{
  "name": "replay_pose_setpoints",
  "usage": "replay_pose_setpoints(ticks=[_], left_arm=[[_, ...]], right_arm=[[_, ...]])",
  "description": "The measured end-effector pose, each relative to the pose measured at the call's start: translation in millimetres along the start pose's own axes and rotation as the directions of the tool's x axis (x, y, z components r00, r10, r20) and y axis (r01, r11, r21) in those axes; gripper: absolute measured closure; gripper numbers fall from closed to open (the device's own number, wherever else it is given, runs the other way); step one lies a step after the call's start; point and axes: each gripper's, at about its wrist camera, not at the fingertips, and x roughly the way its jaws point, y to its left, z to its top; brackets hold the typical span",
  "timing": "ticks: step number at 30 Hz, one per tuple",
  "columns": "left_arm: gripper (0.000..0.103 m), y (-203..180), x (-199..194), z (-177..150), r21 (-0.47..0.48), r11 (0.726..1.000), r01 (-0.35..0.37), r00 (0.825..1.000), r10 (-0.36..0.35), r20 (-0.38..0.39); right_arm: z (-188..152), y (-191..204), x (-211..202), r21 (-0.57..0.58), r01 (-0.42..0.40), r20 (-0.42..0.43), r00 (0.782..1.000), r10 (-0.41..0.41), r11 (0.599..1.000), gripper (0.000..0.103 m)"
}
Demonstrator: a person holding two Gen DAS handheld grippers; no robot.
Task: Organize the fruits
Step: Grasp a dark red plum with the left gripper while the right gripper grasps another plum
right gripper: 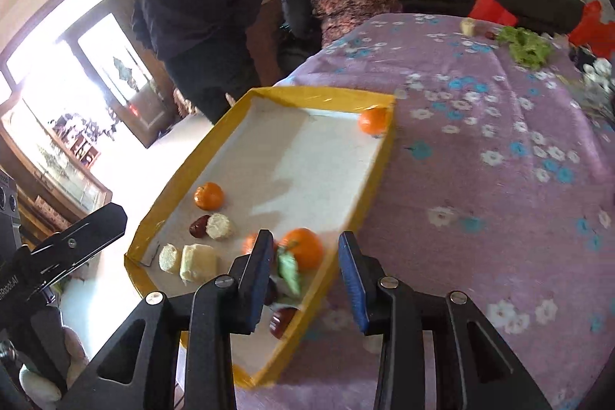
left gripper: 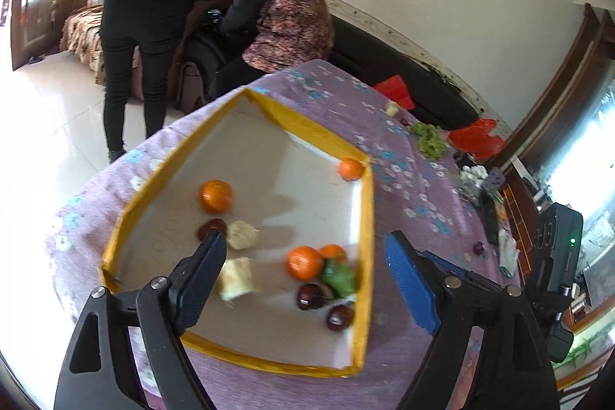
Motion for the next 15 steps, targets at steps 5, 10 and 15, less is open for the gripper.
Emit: replay_pose_setpoints(ticks=[5, 10, 15], left_arm=[[0.019, -44, 6, -12, 0.071, 0.997, 0.031, 0.999, -0.03, -0.02], [0.019, -74, 14, -19, 0.108, 0.993, 0.05, 0.998, -0.045, -0.047], [0.019, -100, 31, -30, 0.136, 0.986, 0.1, 0.991, -0.087, -0.098]], right_arm=[[-11, -46, -42, 0.056, 0.033, 0.054, 0.998, -0.036, 0.998, 0.059], [-24, -106, -95, 0.144, 0.092, 0.121, 0.987, -0.11, 0.985, 0.056], [-46, -195, -164, 0.305, 0.24, 0.166, 0.939, -0.3, 0.922, 0.052]])
